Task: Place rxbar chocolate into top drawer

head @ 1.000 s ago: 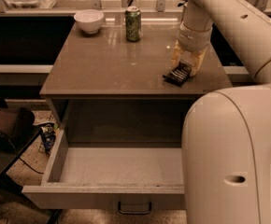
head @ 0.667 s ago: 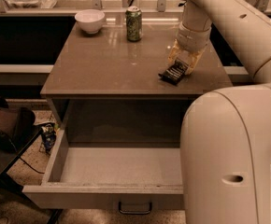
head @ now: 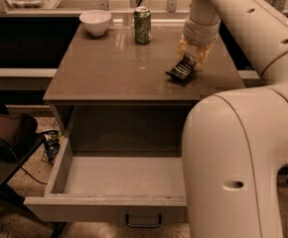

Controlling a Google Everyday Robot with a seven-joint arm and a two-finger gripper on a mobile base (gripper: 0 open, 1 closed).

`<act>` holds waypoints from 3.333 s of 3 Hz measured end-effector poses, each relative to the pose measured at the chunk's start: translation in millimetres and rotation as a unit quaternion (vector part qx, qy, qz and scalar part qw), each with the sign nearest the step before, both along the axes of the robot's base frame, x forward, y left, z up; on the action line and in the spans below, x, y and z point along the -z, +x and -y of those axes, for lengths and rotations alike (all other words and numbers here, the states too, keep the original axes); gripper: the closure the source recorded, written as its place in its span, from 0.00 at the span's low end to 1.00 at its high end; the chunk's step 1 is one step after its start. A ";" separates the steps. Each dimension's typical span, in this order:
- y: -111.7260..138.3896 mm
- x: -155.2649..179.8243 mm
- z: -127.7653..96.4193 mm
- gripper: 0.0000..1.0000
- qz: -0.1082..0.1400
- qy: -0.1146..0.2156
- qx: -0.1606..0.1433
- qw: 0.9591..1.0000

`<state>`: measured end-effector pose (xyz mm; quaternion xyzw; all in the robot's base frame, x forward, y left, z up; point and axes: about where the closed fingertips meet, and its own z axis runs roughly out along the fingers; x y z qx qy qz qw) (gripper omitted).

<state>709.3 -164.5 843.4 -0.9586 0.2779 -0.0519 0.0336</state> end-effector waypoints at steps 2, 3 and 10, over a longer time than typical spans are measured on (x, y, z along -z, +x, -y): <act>-49.2 -48.0 2.7 1.00 0.050 0.054 0.046 0.996; -98.4 -35.5 3.9 1.00 0.045 0.143 0.061 0.987; -218.3 123.7 -40.2 1.00 -0.068 0.246 0.253 0.933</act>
Offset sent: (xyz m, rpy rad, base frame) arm -0.1241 -0.0270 0.0427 0.2400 -0.0781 -0.1689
